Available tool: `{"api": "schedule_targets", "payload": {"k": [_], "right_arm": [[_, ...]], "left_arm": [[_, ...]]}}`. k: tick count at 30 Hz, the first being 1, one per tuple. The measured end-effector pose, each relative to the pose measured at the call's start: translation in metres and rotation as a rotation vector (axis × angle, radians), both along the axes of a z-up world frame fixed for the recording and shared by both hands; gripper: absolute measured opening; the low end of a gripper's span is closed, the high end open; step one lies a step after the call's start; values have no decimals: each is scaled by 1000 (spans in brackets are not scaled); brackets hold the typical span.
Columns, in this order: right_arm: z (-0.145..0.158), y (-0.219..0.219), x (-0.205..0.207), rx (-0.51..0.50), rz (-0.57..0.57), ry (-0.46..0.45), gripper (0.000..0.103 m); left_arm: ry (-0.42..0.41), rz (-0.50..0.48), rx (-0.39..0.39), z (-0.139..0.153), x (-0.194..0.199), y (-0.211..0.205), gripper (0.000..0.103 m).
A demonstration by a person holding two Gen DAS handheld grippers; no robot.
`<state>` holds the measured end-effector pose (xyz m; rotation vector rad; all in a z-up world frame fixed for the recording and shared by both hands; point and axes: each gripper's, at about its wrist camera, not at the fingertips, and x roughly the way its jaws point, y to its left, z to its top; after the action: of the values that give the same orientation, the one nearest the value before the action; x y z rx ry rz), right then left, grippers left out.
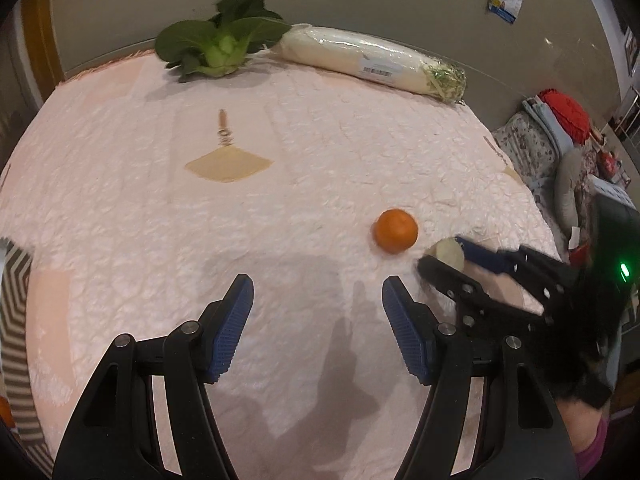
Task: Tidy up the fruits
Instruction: 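Grasp the orange with the left gripper while the right gripper grasps the white chunk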
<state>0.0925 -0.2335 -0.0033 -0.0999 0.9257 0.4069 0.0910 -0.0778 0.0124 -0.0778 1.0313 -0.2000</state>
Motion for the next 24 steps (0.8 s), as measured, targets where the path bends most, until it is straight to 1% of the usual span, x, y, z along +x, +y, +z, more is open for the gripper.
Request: {"api": "schedule_targets", "payload": {"k": [1, 2, 6, 10, 14, 17, 18, 19, 20, 21, 22, 23, 24], "right_arm": [[0, -2, -2, 7, 0, 3, 32], [0, -3, -5, 10, 1, 5, 30], [6, -11, -23, -33, -21, -26, 30], [9, -25, -33, -3, -43, -18, 30], [10, -32, -38, 18, -59, -16, 30], [7, -32, -39, 32, -60, -8, 30], [6, -31, -39, 35, -58, -7, 30], [6, -30, -40, 35, -57, -6, 30], [6, -29, -41, 36, -58, -10, 30], [6, -30, -41, 39, -63, -15, 30], [7, -30, -42, 47, -67, -17, 30], [8, -30, -42, 51, -66, -17, 30], [9, -29, -43, 53, -64, -20, 30]], "left_arm": [[6, -5, 0, -1, 5, -5, 67], [9, -9, -1, -2, 7, -8, 67], [24, -31, -2, -4, 25, -28, 67], [54, -47, -22, -10, 42, -46, 67], [74, -50, 6, -19, 54, -59, 67], [80, -44, 1, -25, 57, -60, 67], [63, -41, -1, -24, 57, -59, 63], [56, -35, -5, -24, 56, -57, 48], [52, -36, -6, -24, 56, -55, 41], [56, -43, -24, -24, 56, -53, 33], [68, -53, -52, -25, 56, -50, 31], [73, -57, -53, -25, 55, -49, 31], [66, -61, -36, -23, 52, -49, 31]]}}
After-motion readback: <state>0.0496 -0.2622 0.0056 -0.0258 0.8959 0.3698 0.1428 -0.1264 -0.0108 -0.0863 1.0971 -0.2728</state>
